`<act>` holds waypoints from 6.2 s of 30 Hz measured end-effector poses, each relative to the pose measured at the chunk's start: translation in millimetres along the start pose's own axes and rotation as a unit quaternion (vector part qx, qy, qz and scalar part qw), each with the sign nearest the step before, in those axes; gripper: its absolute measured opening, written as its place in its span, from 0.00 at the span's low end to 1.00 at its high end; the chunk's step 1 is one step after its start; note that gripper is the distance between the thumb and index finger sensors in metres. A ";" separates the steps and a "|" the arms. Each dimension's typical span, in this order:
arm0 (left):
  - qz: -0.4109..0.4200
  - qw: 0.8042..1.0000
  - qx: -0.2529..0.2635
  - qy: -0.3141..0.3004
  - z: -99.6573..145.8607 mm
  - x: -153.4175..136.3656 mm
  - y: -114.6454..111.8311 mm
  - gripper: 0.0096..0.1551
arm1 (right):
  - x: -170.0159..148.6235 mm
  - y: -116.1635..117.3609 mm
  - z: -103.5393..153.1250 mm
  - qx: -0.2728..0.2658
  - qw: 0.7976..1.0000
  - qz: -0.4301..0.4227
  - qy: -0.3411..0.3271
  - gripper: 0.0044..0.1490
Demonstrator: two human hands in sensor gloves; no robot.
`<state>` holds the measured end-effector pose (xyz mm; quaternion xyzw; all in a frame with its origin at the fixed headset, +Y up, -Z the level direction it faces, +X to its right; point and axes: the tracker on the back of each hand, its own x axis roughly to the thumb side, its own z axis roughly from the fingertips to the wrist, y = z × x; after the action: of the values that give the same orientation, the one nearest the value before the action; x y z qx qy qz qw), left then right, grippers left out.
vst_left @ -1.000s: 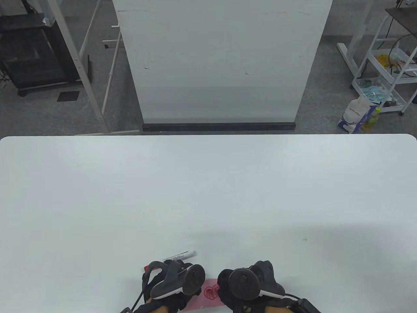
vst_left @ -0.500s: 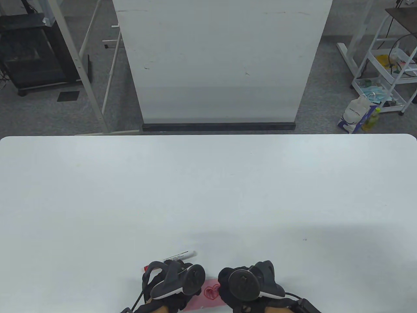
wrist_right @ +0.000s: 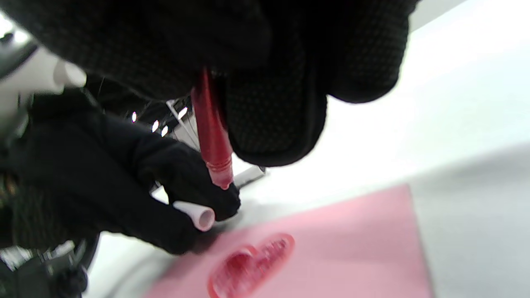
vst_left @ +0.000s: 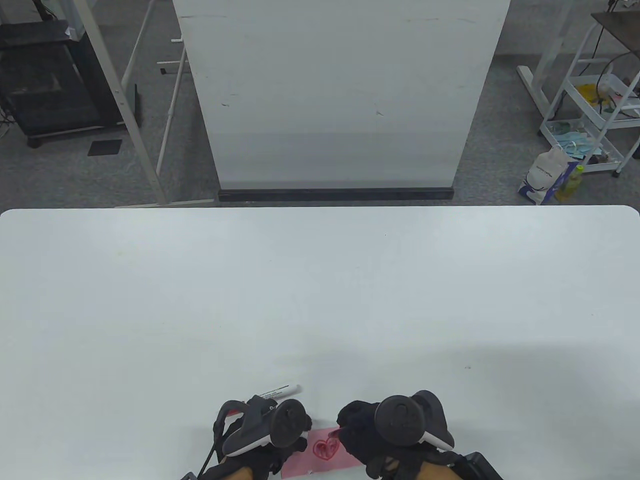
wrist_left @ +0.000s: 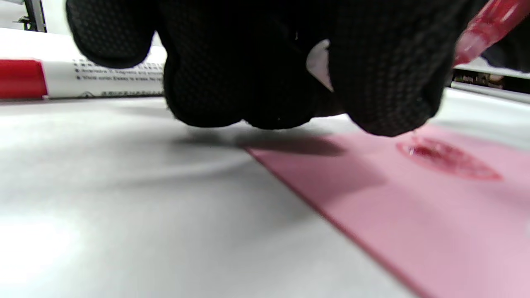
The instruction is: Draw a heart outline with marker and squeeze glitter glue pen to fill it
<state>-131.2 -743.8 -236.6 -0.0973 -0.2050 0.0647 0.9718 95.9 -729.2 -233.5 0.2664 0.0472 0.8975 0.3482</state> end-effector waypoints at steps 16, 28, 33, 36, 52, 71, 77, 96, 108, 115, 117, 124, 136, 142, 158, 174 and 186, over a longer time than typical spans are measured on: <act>0.248 0.951 0.173 -0.066 29.8 -11.7 39.9 0.25 | -18.1 -22.6 8.2 -0.003 0.966 -0.257 -0.001 0.20; 0.260 0.945 0.171 -0.103 29.7 1.5 33.7 0.24 | -13.5 -10.9 9.4 0.036 0.962 -0.270 -0.009 0.21; 0.251 0.942 0.194 -0.107 30.6 0.1 33.6 0.23 | -15.7 -9.8 9.2 0.032 0.961 -0.274 0.000 0.22; 0.256 0.941 0.192 -0.113 30.3 0.3 32.4 0.24 | -17.8 -11.6 8.5 0.023 0.963 -0.270 0.006 0.23; 0.269 0.936 0.216 -0.074 31.8 -4.7 28.4 0.43 | -23.0 -10.7 8.3 0.016 0.963 -0.269 0.016 0.24; 0.281 0.946 0.147 -0.067 22.8 -4.3 18.7 0.30 | -23.4 -9.2 10.0 0.023 0.966 -0.256 0.019 0.24; 0.267 0.948 0.153 -0.079 22.7 -3.9 20.5 0.25 | -22.3 -7.6 9.5 0.028 0.970 -0.240 0.020 0.25; 0.220 0.960 0.138 -0.104 23.3 2.0 21.4 0.26 | -22.3 -7.1 9.8 0.029 0.969 -0.243 0.024 0.25; 0.195 0.961 0.168 -0.105 25.8 1.6 28.1 0.25 | -18.5 -14.3 11.3 -0.014 0.980 -0.195 0.019 0.29; 0.161 0.968 0.175 -0.077 25.8 0.8 30.1 0.25 | 0.7 -41.4 21.3 -0.086 0.989 0.077 -0.091 0.37; 0.144 0.971 0.174 -0.077 25.7 2.5 29.3 0.25 | 4.8 -41.5 24.0 -0.101 0.985 0.101 -0.101 0.34; 0.133 0.974 0.165 -0.081 25.5 4.4 28.2 0.25 | 16.6 -31.9 25.7 -0.089 0.968 0.195 -0.129 0.33; 0.181 0.964 0.184 -0.057 24.2 -2.1 26.2 0.33 | 19.6 -38.0 26.1 -0.082 0.962 0.232 -0.118 0.31; 0.109 0.968 0.224 -0.031 27.8 -15.1 32.7 0.46 | -10.9 -59.6 21.9 -0.096 0.952 0.288 -0.023 0.31; 0.103 0.971 0.213 0.036 28.5 -36.7 34.9 0.53 | -71.7 -37.9 10.5 0.026 0.924 0.359 0.130 0.32; 0.048 0.974 0.209 0.077 34.2 -50.5 38.6 0.54 | -74.1 -81.1 26.4 -0.094 0.938 0.281 0.179 0.51; -0.006 0.978 0.180 0.104 30.7 -55.1 34.8 0.57 | -70.5 -84.7 31.3 -0.106 0.909 0.342 0.212 0.68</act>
<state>-196.7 -714.0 -237.8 0.0741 -0.0885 0.0844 0.9897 206.2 -714.4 -261.1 0.0309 -0.0697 0.9967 0.0275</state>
